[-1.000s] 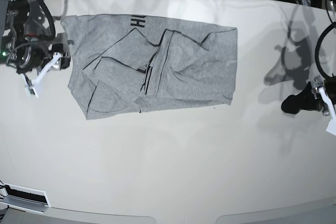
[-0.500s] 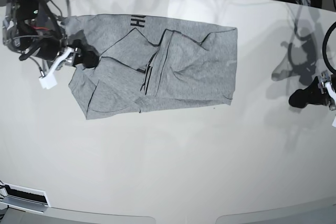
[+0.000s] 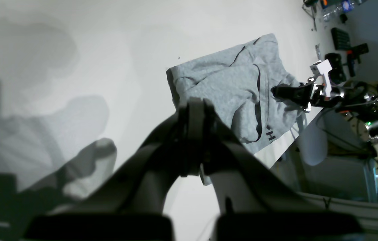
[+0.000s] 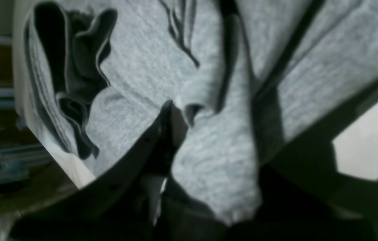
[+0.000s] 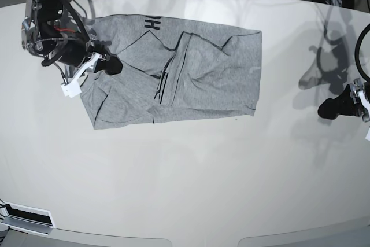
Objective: Layout the t-shirt on the table in an organized manner, then fold the t-shirt properly
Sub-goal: 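Grasp the shirt end at the right gripper and lift it, then fold the lifted end over onto the shirt with the right gripper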
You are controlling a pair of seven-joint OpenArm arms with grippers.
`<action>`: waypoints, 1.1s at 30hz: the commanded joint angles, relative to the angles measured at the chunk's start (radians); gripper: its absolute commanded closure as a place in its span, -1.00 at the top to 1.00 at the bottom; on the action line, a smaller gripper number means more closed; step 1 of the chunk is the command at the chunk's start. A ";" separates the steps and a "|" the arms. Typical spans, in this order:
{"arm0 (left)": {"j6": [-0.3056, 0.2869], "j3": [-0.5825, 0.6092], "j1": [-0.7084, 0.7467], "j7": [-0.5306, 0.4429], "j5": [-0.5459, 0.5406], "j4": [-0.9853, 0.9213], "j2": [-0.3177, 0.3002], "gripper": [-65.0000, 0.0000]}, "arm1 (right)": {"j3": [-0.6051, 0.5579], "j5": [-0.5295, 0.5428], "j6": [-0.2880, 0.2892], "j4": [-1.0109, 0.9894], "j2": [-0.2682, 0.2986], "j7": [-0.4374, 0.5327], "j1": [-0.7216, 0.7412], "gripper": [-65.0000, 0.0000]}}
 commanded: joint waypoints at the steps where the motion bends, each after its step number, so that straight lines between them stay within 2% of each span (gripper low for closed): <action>1: -0.005 -0.008 -0.016 -0.015 -0.024 0.016 -0.027 -1.00 | 0.003 0.001 0.002 0.027 0.013 -0.007 0.017 -1.00; 4: -0.005 -0.008 -0.016 -0.014 -0.024 0.016 -0.027 -1.00 | 0.003 -0.002 0.002 0.119 0.018 -0.038 0.021 -1.00; 6: -0.005 -0.008 -0.016 -0.014 -0.023 0.016 -0.027 -1.00 | 0.003 -0.019 0.002 0.213 0.027 -0.093 0.020 -1.00; 9: -0.005 -0.008 -0.016 -0.014 -0.023 0.016 -0.027 -1.00 | 0.003 -0.093 0.002 0.371 0.040 -0.155 0.009 -1.00; 14: -0.005 -0.008 -0.016 -0.015 -0.016 0.016 -0.027 -1.00 | 0.034 -0.211 0.002 0.612 0.060 -0.152 -0.044 -1.00; 20: -0.005 -0.008 -0.016 -0.018 -0.017 0.016 -0.027 -1.00 | 0.075 -0.231 -0.030 0.871 0.058 -0.152 -0.103 -1.00; 23: -0.005 -0.008 -0.016 -0.018 -0.016 0.016 -0.027 -1.00 | 0.066 -0.167 -0.039 0.972 0.037 -0.137 -0.145 -1.00; 26: -0.005 -0.008 -0.016 -0.018 -0.017 0.016 -0.026 -1.00 | 0.040 -0.072 -0.034 0.998 -0.011 -0.121 -0.164 -1.00; 30: -0.005 -0.008 -0.016 -0.018 -0.017 0.016 -0.026 -1.00 | -0.059 -0.068 -0.007 0.995 -0.086 -0.118 -0.161 -1.00; 33: -0.005 -0.008 -0.016 -0.018 -0.017 0.016 -0.022 -1.00 | -0.165 -0.120 -0.004 0.995 -0.128 -0.097 -0.158 -1.00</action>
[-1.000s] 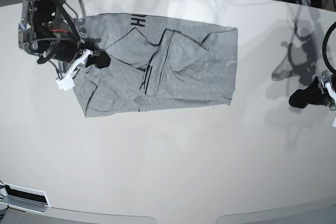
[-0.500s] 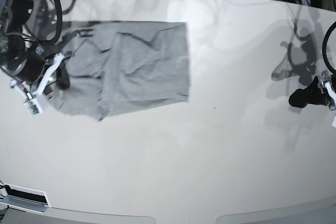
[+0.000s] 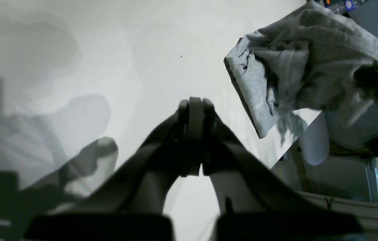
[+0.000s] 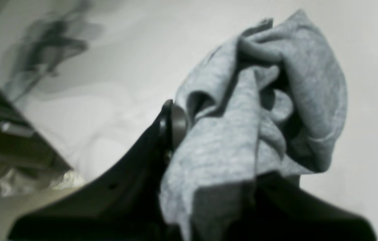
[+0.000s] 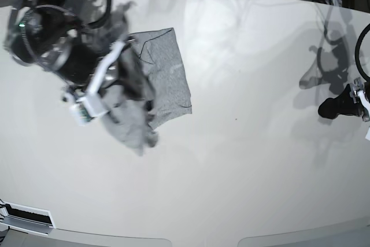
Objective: Layout the t-shirt on the table in an organized manner, then fold the t-shirt properly
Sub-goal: 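Fold the lifted end over onto the shirt with the right gripper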
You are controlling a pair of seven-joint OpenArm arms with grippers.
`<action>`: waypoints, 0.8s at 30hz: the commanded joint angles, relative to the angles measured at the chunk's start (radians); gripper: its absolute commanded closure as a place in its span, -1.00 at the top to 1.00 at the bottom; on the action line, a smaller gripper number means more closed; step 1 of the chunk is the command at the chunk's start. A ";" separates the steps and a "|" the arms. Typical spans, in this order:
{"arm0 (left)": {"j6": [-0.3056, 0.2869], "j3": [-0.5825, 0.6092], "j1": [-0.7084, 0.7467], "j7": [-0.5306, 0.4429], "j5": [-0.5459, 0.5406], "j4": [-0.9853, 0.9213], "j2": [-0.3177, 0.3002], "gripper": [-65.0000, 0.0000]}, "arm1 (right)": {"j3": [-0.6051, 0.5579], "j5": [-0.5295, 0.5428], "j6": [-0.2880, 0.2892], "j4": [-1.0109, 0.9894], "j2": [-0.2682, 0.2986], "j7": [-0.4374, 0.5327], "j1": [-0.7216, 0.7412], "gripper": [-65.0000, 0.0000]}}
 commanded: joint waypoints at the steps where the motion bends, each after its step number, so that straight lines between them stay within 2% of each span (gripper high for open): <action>1: -0.005 -0.008 -0.016 -0.018 -0.027 0.016 -0.022 -1.00 | -0.031 0.003 0.007 0.016 -0.011 0.042 0.011 -1.00; 4: -0.005 -0.008 -0.016 -0.018 -0.027 0.016 -0.019 -1.00 | -0.137 -0.078 0.007 0.014 -0.048 0.090 0.012 -1.00; 5: -0.005 -0.008 -0.016 -0.018 -0.027 0.016 -0.019 -1.00 | -0.169 -0.121 0.006 0.014 -0.053 0.110 0.015 -0.87; 6: -0.005 -0.008 -0.016 -0.018 -0.027 0.016 -0.019 -1.00 | -0.198 -0.167 0.000 0.014 -0.053 0.135 0.023 -0.56; 8: -0.005 -0.008 -0.016 -0.018 -0.027 0.016 -0.019 -1.00 | -0.245 -0.227 -0.050 0.014 -0.053 0.144 0.057 0.16; 9: -0.005 -0.008 -0.016 -0.018 -0.028 0.016 -0.019 -1.00 | -0.262 -0.225 -0.072 0.014 -0.049 0.139 0.079 0.39; 10: -0.005 -0.008 -0.016 -0.019 -0.028 0.016 -0.019 -1.00 | -0.279 -0.194 -0.078 0.014 -0.045 0.127 0.100 0.49; 12: -0.005 -0.008 -0.016 -0.018 -0.030 0.016 -0.019 -1.00 | -0.315 -0.061 -0.046 0.017 -0.045 0.076 0.136 0.48; 13: -0.005 -0.008 -0.016 -0.018 -0.030 0.016 -0.019 -1.00 | -0.335 0.016 -0.004 0.017 -0.045 0.042 0.148 0.48; 15: -0.005 -0.008 -0.016 -0.018 -0.031 0.016 -0.019 -1.00 | -0.375 0.094 0.013 0.017 -0.045 -0.024 0.166 0.48; 17: -0.005 -0.008 -0.017 -0.018 -0.031 0.016 -0.019 -1.00 | -0.391 0.094 0.013 0.017 -0.045 -0.060 0.182 0.47; 21: -0.005 -0.008 -0.017 -0.018 -0.031 0.016 -0.019 -1.00 | -0.392 0.132 0.013 0.017 -0.045 -0.055 0.179 0.48; 24: -0.005 -0.008 -0.016 -0.018 -0.031 0.016 -0.019 -1.00 | -0.391 0.100 0.013 0.017 -0.045 -0.058 0.174 0.48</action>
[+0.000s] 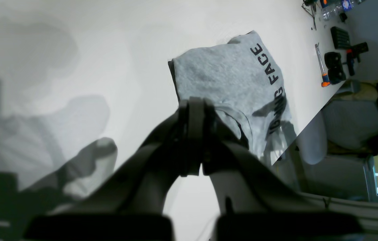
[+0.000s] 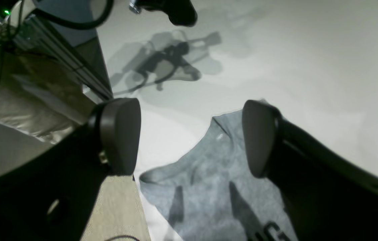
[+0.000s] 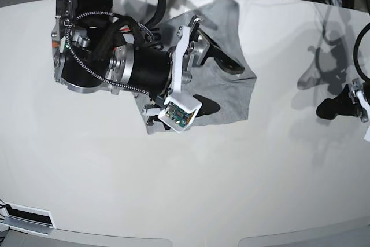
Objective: Layout the t-shirt on the table in an organized manner, then fold the t-shirt properly
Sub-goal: 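Fold the lifted end over onto the shirt with the right gripper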
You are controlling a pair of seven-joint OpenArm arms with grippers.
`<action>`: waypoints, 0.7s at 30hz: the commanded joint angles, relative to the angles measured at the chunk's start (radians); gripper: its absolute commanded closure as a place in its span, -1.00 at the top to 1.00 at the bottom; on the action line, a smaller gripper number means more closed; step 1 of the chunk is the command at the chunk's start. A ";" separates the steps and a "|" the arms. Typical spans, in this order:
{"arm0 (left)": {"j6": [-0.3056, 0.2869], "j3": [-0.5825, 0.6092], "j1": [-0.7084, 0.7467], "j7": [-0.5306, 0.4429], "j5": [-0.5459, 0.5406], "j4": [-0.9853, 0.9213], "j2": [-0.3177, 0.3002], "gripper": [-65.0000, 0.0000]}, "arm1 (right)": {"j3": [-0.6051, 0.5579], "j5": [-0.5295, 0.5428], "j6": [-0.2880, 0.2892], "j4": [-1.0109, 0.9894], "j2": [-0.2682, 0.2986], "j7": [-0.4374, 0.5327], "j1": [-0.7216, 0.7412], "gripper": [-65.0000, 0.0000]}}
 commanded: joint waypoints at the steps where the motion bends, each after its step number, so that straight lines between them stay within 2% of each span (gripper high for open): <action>1: -0.005 -0.008 -0.015 -0.018 -0.024 0.016 -0.025 -1.00 | -0.001 -0.004 0.001 0.018 -0.005 0.024 0.014 0.48; 3: -0.005 -0.008 -0.015 -0.017 -0.029 0.016 -0.025 -1.00 | 0.002 -0.049 0.001 0.018 -0.005 0.033 0.018 0.41; 4: -0.005 -0.008 -0.015 -0.017 -0.039 0.016 -0.025 -1.00 | 0.004 -0.077 0.001 0.018 -0.003 0.043 0.020 0.24; 5: -0.005 -0.007 -0.015 -0.014 -0.053 0.016 -0.025 -1.00 | 0.007 -0.107 0.001 0.018 -0.001 0.056 0.023 -0.06; 7: -0.005 -0.002 -0.015 -0.009 -0.054 0.018 -0.024 -1.00 | 0.008 -0.192 0.001 0.017 0.020 0.103 0.024 -0.87; 8: -0.005 0.006 -0.015 -0.003 -0.054 0.022 -0.021 -1.00 | 0.008 -0.241 0.001 0.015 0.034 0.139 0.024 -1.00; 11: -0.005 0.052 -0.015 0.044 -0.054 0.046 -0.006 -1.00 | 0.008 -0.385 0.001 -0.042 0.076 0.326 0.030 -1.00; 13: -0.005 0.097 -0.015 0.046 -0.054 0.070 0.014 -1.00 | 0.003 -0.443 -0.027 -0.128 0.093 0.396 0.063 -1.00; 17: -0.005 0.187 -0.011 0.046 -0.054 0.162 0.069 -1.00 | -0.001 -0.482 -0.090 -0.346 0.098 0.380 0.187 -1.00; 19: -0.005 0.235 0.004 0.046 -0.037 0.234 0.105 -1.00 | -0.001 -0.484 -0.095 -0.459 0.098 0.375 0.248 -1.00; 21: -0.005 0.288 0.032 0.046 0.024 0.322 0.143 -1.00 | -0.001 -0.483 -0.095 -0.575 0.098 0.366 0.310 -1.00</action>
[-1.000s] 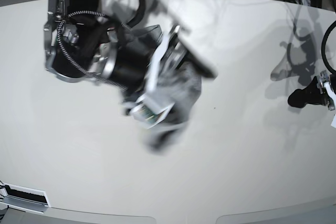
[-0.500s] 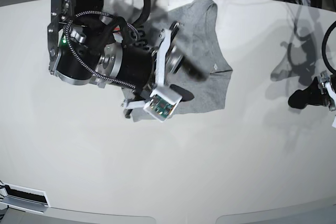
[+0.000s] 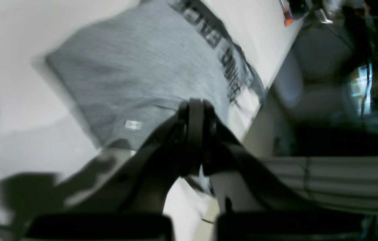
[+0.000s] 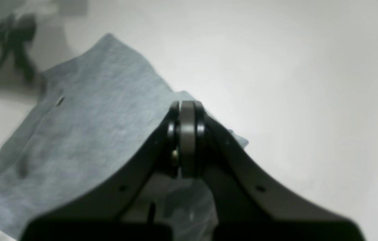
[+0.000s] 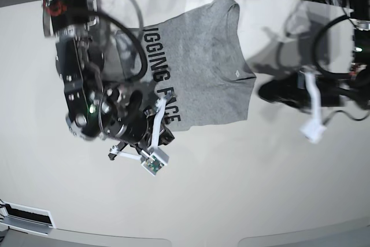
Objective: Layout the t-shirt on the table in an organized manner, then fold the t-shirt properly
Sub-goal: 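Fold the lifted end over onto the shirt with the right gripper, then press and square the folded shirt edges with both grippers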
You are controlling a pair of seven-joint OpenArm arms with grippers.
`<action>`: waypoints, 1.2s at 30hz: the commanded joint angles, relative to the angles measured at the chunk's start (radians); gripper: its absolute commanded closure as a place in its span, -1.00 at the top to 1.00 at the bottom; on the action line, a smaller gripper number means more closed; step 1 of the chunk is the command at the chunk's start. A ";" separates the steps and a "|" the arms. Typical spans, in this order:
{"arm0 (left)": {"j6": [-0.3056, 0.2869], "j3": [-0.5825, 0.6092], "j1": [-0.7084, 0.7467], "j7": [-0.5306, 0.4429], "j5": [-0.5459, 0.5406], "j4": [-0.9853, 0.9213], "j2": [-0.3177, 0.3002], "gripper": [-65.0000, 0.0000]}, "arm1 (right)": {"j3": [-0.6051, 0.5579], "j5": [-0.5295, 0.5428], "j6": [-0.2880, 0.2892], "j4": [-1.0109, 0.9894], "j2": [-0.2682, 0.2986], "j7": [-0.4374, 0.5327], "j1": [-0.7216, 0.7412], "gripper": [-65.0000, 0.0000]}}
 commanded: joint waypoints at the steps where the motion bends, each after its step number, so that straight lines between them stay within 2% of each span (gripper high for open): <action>1: -0.005 0.024 0.006 -0.010 -0.002 0.055 0.005 -1.00 | 0.002 0.014 0.000 -0.038 0.000 0.011 0.051 -1.00; 3: -0.005 0.087 0.029 -0.042 0.056 0.137 0.022 -1.00 | -0.007 0.010 0.008 -0.151 0.001 0.011 0.116 -1.00; 6: -0.005 0.186 0.069 -0.159 0.188 0.246 0.026 -1.00 | -0.043 -0.012 0.012 -0.286 0.001 0.011 0.196 -1.00; 12: -0.005 0.409 0.133 -0.414 0.565 0.340 0.026 -1.00 | -0.159 -0.068 -0.023 -0.420 0.001 0.033 0.278 -1.00; 16: -0.005 0.539 0.133 -0.468 0.718 0.340 0.026 -1.00 | -0.239 -0.090 -0.024 -0.436 0.001 0.031 0.298 -1.00; 20: -0.003 0.616 0.132 -0.556 0.844 0.306 0.026 -1.00 | -0.282 -0.155 -0.093 -0.436 0.001 0.031 0.298 -1.00; 23: 0.014 0.643 0.132 -0.620 0.910 0.253 0.027 -1.00 | -0.287 -0.154 -0.094 -0.436 0.004 0.018 0.293 -1.00; 28: 0.014 0.646 0.102 -0.621 0.980 0.140 0.026 -1.00 | -0.287 -0.116 -0.079 -0.436 0.019 -0.042 0.293 -1.00; 30: 0.014 0.646 0.070 -0.621 0.988 0.082 0.026 -1.00 | -0.287 -0.100 -0.047 -0.435 0.021 -0.067 0.291 -1.00; 36: 0.012 0.647 -0.068 -0.630 0.985 -0.107 0.023 -1.00 | -0.286 0.023 -0.034 -0.414 0.081 -0.114 0.273 -1.00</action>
